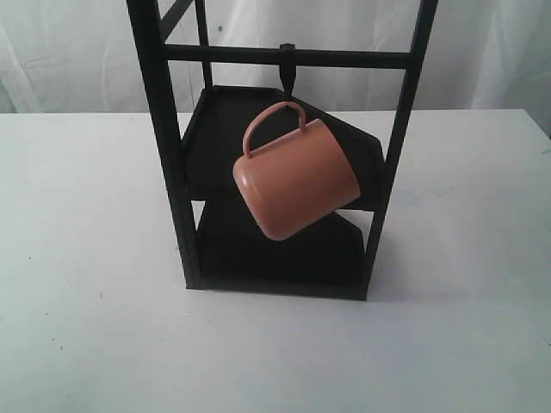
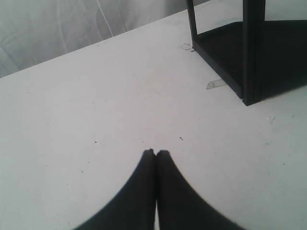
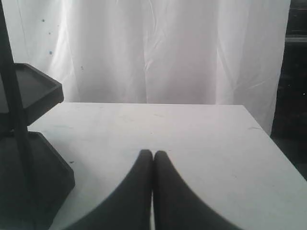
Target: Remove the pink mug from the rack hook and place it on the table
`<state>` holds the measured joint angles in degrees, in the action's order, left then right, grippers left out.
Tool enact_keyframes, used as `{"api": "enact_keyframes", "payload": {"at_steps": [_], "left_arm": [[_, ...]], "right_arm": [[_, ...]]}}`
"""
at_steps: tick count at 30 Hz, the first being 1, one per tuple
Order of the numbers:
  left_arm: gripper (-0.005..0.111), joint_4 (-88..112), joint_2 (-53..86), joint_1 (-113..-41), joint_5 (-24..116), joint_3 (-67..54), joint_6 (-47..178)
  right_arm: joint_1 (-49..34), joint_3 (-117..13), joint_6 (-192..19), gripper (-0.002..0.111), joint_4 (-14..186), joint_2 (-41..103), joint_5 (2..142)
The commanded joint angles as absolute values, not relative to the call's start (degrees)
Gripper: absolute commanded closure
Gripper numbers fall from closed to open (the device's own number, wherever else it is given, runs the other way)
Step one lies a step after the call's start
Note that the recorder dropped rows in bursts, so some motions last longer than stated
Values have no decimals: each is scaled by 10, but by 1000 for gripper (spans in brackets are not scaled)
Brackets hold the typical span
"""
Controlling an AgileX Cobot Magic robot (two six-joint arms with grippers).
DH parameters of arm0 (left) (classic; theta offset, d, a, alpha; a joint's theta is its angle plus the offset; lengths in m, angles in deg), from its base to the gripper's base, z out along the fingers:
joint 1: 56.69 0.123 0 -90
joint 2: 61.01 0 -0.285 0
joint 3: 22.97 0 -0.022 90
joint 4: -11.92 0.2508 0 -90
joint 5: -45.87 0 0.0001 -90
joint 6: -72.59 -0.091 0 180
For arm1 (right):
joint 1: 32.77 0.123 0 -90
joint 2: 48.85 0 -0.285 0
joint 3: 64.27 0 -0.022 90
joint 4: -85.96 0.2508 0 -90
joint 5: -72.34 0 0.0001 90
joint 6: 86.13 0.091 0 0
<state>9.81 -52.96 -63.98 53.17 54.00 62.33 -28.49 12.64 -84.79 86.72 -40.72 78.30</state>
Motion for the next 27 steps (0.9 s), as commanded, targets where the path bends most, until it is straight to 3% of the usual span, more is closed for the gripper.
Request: {"api": "enact_keyframes", "payload": {"at_steps": [1, 6, 12, 15, 21, 27], "left_arm": [[107, 95, -532, -637, 536, 542, 623], [107, 95, -532, -637, 536, 542, 623], [107, 95, -532, -637, 536, 542, 623], [107, 95, -532, -637, 539, 542, 623], [107, 95, -532, -637, 561, 542, 623], [107, 95, -532, -637, 567, 542, 623]], "right_arm": [[-287, 129, -853, 108, 864, -411, 786], [-287, 129, -853, 108, 864, -411, 780], [-287, 129, -790, 108, 866, -411, 610], [-287, 129, -607, 108, 864, -411, 598], [-252, 42, -488, 108, 811, -411, 775], [-153, -93, -736, 108, 902, -348, 951]]}}
